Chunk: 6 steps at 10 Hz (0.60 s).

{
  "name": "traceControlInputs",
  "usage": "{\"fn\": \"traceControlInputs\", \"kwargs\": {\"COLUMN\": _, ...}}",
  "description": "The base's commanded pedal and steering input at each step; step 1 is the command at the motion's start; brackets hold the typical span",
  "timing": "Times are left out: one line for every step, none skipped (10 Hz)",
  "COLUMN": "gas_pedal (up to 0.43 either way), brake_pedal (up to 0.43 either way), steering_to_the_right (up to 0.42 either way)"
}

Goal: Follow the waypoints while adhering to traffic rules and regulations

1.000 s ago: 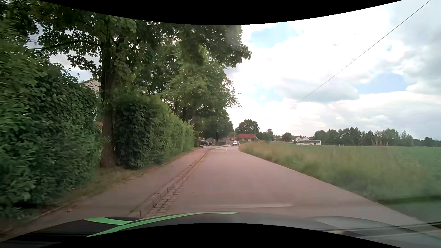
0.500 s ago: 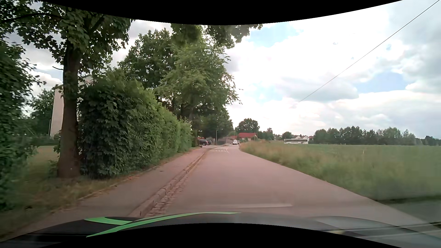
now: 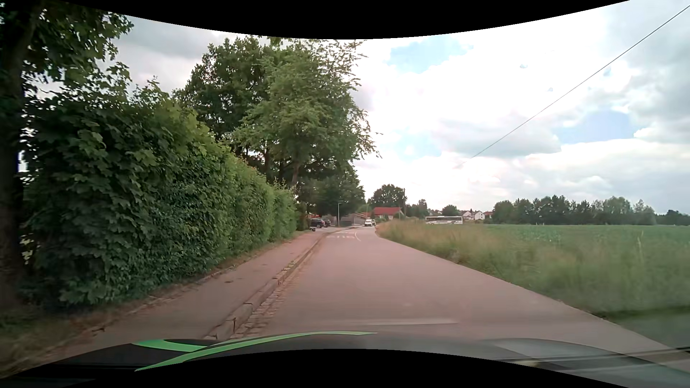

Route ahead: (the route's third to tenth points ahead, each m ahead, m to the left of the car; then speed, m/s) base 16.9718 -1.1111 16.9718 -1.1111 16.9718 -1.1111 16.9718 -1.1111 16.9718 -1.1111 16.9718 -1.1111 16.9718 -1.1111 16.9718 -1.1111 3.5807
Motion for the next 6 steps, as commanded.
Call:
{"fn": "traceControlInputs", "kwargs": {"gas_pedal": 0.0, "brake_pedal": 0.0, "steering_to_the_right": -0.002}}
{"fn": "traceControlInputs", "kwargs": {"gas_pedal": 0.0, "brake_pedal": 0.006, "steering_to_the_right": -0.002}}
{"fn": "traceControlInputs", "kwargs": {"gas_pedal": 0.0, "brake_pedal": 0.012, "steering_to_the_right": -0.002}}
{"fn": "traceControlInputs", "kwargs": {"gas_pedal": 0.0, "brake_pedal": 0.03, "steering_to_the_right": -0.002}}
{"fn": "traceControlInputs", "kwargs": {"gas_pedal": 0.0, "brake_pedal": 0.043, "steering_to_the_right": -0.002}}
{"fn": "traceControlInputs", "kwargs": {"gas_pedal": 0.0, "brake_pedal": 0.049, "steering_to_the_right": -0.002}}
